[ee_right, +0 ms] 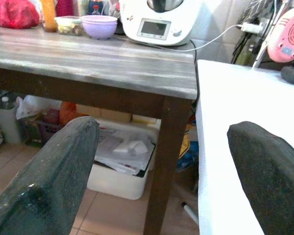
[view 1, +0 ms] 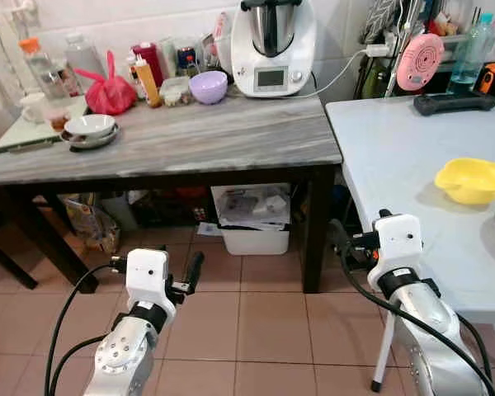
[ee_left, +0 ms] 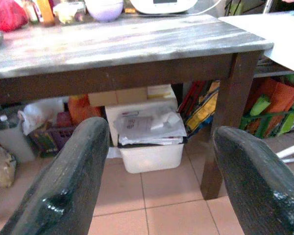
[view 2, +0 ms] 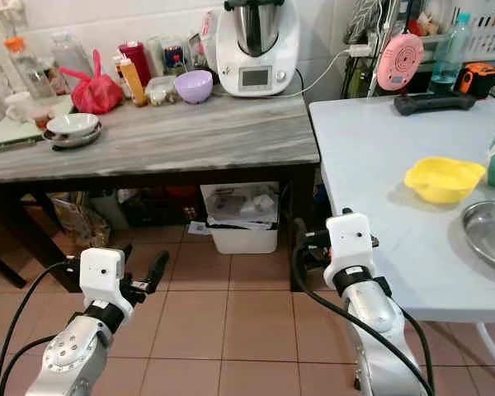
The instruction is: Setting the table
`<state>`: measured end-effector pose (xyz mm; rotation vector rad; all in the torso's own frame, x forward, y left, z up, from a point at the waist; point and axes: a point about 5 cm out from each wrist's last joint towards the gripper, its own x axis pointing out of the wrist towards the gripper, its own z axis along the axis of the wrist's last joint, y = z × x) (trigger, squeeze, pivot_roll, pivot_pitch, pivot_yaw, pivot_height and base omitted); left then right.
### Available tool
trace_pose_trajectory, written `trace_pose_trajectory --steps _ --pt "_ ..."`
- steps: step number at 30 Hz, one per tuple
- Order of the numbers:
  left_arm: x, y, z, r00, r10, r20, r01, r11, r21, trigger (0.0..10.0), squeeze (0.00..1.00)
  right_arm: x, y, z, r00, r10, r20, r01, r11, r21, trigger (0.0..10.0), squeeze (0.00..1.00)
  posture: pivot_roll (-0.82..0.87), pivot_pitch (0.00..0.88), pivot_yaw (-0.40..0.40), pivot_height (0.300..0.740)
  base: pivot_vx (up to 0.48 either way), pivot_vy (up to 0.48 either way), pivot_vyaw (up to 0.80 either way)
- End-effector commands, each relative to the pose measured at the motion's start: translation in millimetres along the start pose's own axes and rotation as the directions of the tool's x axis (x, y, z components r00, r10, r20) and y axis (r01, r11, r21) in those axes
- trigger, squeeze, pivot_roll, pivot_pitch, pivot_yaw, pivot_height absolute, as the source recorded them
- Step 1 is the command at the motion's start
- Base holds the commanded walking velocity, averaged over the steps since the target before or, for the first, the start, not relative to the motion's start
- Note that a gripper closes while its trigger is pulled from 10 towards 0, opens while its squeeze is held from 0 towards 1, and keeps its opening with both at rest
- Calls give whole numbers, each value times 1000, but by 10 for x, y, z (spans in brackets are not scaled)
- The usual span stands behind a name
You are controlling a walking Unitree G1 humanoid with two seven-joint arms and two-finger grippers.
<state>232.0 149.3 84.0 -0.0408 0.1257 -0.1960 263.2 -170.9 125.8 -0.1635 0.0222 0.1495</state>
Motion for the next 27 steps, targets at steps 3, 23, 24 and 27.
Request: trace_pose_trajectory --steps 3,23,24,27 --pt "-9 67 -9 1000 15 -11 -15 1000 10 10000 0 26 59 42 1000 22 14 -22 1000 0 10000 0 -98 0 101 740 0 -324 0" --pt "10 66 33 1000 -2 4 2 1000 13 10000 0 -4 53 127 998 19 52 -17 999 -27 10000 0 -113 0 105 740 0 -324 0" --pt "11 64 33 1000 -3 4 3 1000 13 10000 0 -6 50 127 998 18 52 -17 999 -27 10000 0 -115 0 105 740 0 -322 0" --pt "13 58 33 1000 -5 3 5 1000 13 10000 0 -11 50 126 999 18 51 -16 999 -30 10000 0 -114 0 104 740 0 -324 0"
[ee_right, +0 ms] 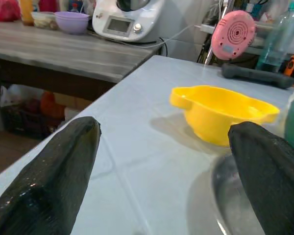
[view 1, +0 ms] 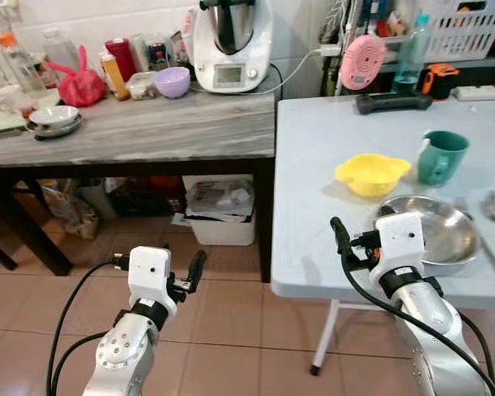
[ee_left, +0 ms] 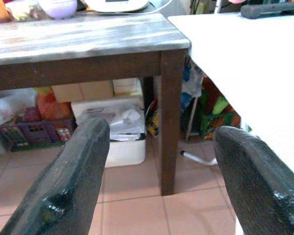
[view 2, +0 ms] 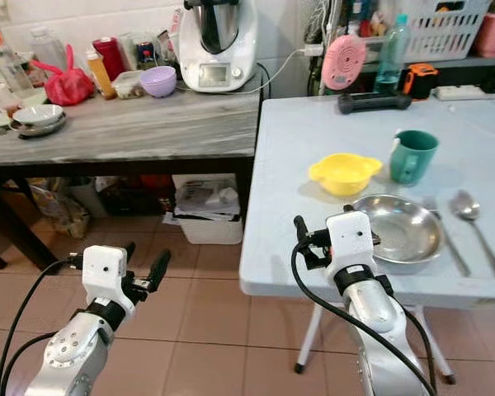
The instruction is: Setting the table
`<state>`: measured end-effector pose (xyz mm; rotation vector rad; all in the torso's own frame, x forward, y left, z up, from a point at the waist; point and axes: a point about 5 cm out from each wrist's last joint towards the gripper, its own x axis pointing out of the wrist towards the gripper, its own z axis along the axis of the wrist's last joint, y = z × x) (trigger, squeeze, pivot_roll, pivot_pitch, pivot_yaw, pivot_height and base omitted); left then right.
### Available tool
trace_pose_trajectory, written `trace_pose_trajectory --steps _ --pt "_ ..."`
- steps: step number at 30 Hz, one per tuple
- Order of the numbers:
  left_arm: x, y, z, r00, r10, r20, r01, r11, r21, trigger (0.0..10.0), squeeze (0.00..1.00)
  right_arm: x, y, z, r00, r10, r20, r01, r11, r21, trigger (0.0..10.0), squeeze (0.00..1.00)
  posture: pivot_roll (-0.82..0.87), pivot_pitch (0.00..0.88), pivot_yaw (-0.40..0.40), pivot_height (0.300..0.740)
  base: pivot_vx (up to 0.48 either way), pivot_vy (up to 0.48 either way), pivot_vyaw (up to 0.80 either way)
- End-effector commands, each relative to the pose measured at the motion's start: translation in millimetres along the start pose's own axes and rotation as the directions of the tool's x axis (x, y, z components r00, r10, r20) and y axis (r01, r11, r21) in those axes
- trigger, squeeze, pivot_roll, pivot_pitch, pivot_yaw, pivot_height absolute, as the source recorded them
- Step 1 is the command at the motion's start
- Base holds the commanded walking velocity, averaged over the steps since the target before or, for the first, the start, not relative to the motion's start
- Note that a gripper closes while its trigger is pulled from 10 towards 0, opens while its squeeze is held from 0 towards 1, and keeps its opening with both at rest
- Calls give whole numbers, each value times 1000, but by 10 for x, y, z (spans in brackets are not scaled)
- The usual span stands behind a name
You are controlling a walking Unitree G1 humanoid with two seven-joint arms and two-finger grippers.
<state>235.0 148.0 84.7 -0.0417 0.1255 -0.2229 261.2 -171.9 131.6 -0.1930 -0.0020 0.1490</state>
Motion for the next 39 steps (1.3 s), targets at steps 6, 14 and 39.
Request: trace_pose_trajectory --steps 6,14,39 --pt "-15 54 21 1000 22 2 -22 1000 9 10000 0 11 64 76 999 21 30 -21 1000 -2 10000 0 -115 0 103 740 0 -322 0" --pt "2 53 16 1000 20 2 -20 1000 14 10000 0 24 71 81 999 21 32 -21 1000 -2 10000 0 -118 0 106 740 0 -323 0" --pt "81 27 60 999 19 31 -18 1000 -14 10000 0 89 100 89 999 29 32 -30 999 12 10000 0 -119 0 103 740 0 -143 0"
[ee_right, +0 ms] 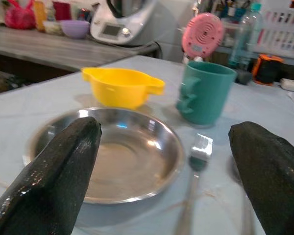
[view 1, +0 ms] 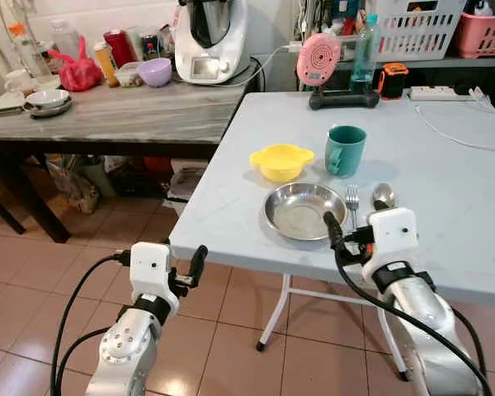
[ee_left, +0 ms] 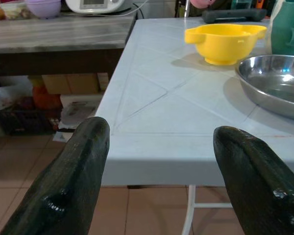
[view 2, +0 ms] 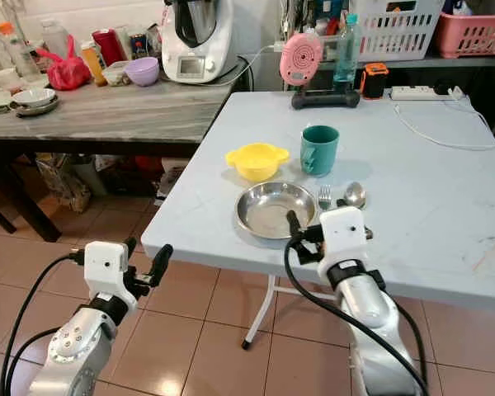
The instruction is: Setting the table
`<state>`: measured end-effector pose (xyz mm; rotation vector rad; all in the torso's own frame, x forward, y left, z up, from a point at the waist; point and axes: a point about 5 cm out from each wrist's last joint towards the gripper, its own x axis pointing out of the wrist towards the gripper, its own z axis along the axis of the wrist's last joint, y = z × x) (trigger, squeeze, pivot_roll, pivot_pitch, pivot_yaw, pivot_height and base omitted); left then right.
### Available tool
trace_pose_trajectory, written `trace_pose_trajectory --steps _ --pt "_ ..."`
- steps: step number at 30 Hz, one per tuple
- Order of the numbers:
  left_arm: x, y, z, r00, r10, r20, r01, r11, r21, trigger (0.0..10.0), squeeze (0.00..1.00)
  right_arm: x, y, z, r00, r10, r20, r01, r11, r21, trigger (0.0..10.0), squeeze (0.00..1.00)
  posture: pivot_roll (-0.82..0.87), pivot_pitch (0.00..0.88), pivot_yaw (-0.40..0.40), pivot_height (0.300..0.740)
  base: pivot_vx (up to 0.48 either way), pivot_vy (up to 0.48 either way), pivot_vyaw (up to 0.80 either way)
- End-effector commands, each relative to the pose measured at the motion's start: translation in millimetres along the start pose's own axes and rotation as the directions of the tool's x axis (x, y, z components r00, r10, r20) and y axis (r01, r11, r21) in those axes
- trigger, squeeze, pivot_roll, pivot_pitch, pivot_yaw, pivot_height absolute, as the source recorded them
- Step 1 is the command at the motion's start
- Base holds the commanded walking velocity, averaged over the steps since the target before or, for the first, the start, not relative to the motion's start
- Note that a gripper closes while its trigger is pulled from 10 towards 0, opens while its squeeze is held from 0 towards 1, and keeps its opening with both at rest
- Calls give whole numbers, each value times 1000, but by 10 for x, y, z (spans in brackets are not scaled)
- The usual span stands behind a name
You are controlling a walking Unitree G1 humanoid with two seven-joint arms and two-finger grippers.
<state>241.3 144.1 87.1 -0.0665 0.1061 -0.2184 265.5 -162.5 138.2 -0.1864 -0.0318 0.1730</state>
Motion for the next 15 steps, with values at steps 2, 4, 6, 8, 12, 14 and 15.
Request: trace_pose_trajectory --steps 2,4,6,8,12,14,15 --pt "33 39 45 1000 2 18 -2 1000 -5 10000 0 57 32 8 1000 12 -1 -12 1000 12 10000 0 -118 0 102 740 0 0 0" --pt "46 31 63 1000 -18 25 19 1000 -12 10000 0 77 51 4 1000 26 -8 -26 999 25 10000 0 -119 0 102 740 0 0 0" --pt "61 27 82 998 -47 29 47 999 -13 10000 0 104 65 7 999 35 -12 -35 999 31 10000 0 -117 3 98 740 0 0 0" --pt "76 14 105 997 -75 33 75 997 -9 10000 0 143 51 4 999 21 -25 -20 999 35 10000 0 -117 9 96 740 0 0 0" --pt "97 -36 125 992 -118 34 118 993 -4 10000 0 213 1 18 999 -19 -36 21 998 63 10000 0 -119 22 93 740 0 0 0" --pt "107 -77 130 990 -137 35 137 991 -5 10000 0 258 -31 18 997 -46 -55 50 996 73 10000 0 -121 28 91 740 0 0 0" --pt "110 -100 131 989 -147 37 147 989 -7 10000 0 277 -45 17 996 -55 -64 60 995 81 10000 0 -124 37 90 740 0 0 0"
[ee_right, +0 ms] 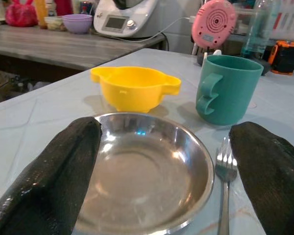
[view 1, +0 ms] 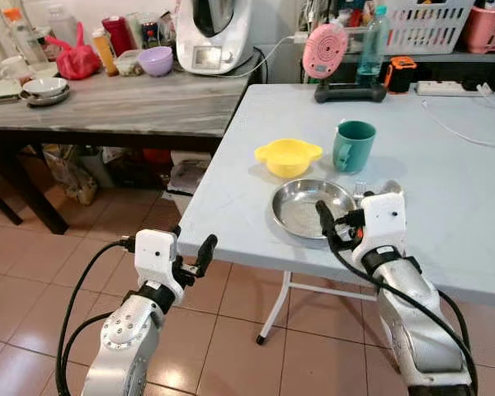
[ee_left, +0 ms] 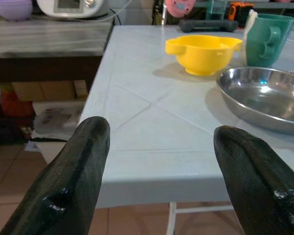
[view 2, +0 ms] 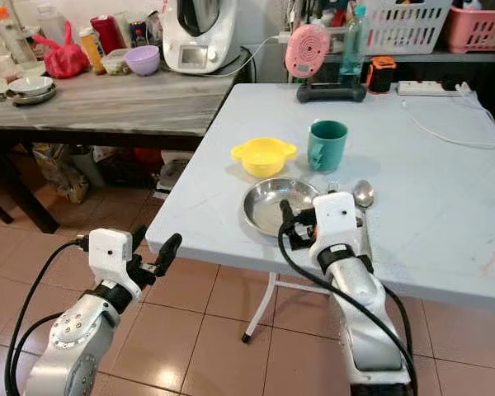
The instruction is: Setting the table
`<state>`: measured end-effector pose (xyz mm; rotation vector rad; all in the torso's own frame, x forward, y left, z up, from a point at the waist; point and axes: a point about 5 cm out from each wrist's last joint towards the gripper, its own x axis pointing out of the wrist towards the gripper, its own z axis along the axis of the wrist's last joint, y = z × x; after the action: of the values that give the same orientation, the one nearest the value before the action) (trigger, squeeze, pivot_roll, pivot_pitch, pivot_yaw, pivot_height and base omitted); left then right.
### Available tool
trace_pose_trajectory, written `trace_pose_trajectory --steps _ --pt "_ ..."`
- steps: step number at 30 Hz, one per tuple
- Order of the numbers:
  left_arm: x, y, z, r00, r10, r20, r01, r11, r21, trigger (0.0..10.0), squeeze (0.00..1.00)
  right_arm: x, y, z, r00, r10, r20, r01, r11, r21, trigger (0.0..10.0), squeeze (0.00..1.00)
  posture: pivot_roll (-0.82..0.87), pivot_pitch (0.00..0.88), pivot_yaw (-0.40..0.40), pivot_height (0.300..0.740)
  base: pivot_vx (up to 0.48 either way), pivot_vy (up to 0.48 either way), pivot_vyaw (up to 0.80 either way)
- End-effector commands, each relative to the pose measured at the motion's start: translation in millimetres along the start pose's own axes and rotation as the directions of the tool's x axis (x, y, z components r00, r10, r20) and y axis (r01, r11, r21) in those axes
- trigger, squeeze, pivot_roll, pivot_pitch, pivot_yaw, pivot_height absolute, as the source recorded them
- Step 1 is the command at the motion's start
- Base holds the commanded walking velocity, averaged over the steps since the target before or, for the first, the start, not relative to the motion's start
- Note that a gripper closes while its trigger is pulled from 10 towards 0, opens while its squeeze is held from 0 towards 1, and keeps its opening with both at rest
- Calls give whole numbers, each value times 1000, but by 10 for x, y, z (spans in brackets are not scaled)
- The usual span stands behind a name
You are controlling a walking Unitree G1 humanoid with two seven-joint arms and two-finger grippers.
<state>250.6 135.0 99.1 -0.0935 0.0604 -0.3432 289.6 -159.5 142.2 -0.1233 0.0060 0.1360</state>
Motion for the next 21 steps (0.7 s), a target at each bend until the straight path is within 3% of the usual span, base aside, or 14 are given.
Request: trace_pose_trajectory --steps 1,5,7,14,21 --pt "17 -39 5 1000 -27 -8 27 1000 3 10000 0 49 -33 -10 999 -29 -29 30 999 26 10000 0 -125 40 90 740 0 0 0" --pt "17 -119 -13 997 -75 -19 75 997 -14 10000 0 122 -81 14 997 -62 -44 64 997 32 10000 0 -129 58 89 740 0 0 0" --pt "-14 -202 -33 989 -147 -35 146 989 -31 10000 0 187 -149 5 990 -124 -71 126 992 20 10000 0 -130 65 87 740 0 0 0" --pt "-83 -261 -76 971 -231 -68 227 972 -55 10000 0 304 -242 1 974 -195 -112 199 979 31 10000 0 -126 73 86 740 0 0 0" --pt "-90 -306 0 948 -314 -56 311 949 -63 10000 0 439 -183 -57 970 -175 -169 192 977 92 10000 0 -118 71 83 740 0 0 0"
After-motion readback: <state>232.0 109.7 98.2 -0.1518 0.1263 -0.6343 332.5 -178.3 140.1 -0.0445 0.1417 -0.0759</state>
